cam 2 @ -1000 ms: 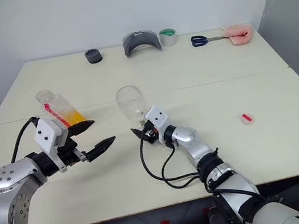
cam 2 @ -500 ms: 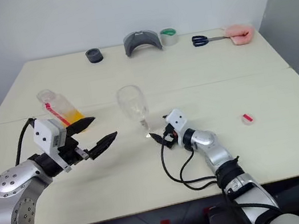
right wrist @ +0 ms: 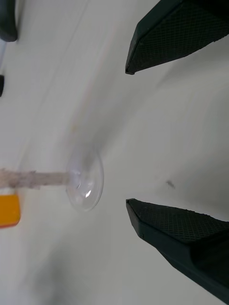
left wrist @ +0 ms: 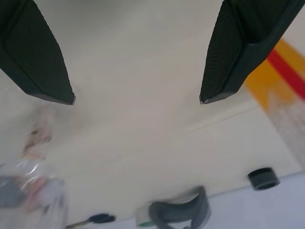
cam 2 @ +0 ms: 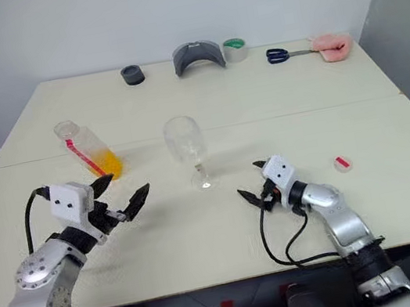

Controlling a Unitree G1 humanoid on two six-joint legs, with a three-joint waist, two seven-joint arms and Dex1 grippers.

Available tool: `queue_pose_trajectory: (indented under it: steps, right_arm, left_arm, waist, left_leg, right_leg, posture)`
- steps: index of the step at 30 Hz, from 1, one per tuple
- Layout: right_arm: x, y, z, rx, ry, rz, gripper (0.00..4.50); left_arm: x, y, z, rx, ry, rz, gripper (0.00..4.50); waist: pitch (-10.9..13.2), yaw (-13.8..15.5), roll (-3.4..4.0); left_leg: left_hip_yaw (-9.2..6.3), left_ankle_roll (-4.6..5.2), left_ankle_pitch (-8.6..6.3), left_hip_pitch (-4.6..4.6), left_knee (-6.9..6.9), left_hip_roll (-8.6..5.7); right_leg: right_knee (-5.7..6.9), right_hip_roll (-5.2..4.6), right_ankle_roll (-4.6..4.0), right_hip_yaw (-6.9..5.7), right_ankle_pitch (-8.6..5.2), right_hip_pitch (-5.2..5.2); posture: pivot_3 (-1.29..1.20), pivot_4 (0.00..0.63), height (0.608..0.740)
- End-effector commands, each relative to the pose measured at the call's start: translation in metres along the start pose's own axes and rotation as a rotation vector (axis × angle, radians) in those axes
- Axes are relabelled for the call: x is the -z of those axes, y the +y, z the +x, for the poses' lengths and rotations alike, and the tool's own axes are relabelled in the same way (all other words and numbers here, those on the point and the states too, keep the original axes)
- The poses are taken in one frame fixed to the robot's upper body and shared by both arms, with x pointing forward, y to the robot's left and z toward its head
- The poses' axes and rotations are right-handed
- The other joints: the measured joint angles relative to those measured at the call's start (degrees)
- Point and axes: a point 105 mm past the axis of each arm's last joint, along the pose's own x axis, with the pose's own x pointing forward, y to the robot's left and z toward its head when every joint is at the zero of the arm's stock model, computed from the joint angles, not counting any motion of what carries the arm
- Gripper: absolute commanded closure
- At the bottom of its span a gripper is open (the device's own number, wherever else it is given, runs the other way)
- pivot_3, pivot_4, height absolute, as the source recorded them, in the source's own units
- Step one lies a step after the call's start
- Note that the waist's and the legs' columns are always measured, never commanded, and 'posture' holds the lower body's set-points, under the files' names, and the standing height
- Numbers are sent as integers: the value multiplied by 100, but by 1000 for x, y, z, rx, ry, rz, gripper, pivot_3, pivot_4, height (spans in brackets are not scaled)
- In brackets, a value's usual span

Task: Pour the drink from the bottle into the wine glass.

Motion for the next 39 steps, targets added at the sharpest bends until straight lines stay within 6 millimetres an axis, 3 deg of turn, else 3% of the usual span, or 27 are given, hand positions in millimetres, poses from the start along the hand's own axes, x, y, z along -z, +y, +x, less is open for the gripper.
queue_pose_trajectory:
  steps: [1, 8, 13, 27, 39]
  right_arm:
    - [-34, 3, -10, -14, -118, -22, 51]
    - [-57, 23, -31, -153, -142, 2, 51]
    - [-66, 32, -36, -214, -129, -5, 51]
    - [-83, 30, -33, -207, -140, -30, 51]
    - [-81, 29, -31, -195, -133, -47, 51]
  left_arm:
    - [5, 22, -6, -144, -17, 54, 0]
    - [23, 47, -8, -313, -1, -45, 0]
    - [29, 59, 0, -340, 16, -70, 0]
    - [6, 80, 37, -274, -30, -49, 0]
    - [-5, 84, 59, -198, -49, -40, 0]
  waist:
    - [0, 10, -1]
    - [-2, 88, -5]
    - [-2, 125, -7]
    - [-2, 140, -11]
    - [-2, 143, -12]
  left_leg:
    - [-1, 0, 0, -1, 0, 1]
    - [-13, 0, 0, -16, 6, -10]
    - [-13, 0, 0, -20, 7, -13]
    - [-13, 0, 0, -23, 9, -16]
    - [-16, -1, 0, -27, 15, -16]
  right_leg:
    - [-2, -1, 1, 0, 0, 0]
    - [-9, -3, 4, -9, 2, 0]
    - [-11, -2, 6, -17, 3, 0]
    - [-11, -3, 7, -22, 4, -2]
    - [-10, -3, 8, -27, 4, -4]
  posture:
    - [0, 150, 740]
    - [0, 150, 740]
    - [0, 150, 740]
    - [0, 150, 740]
    - [0, 150, 740]
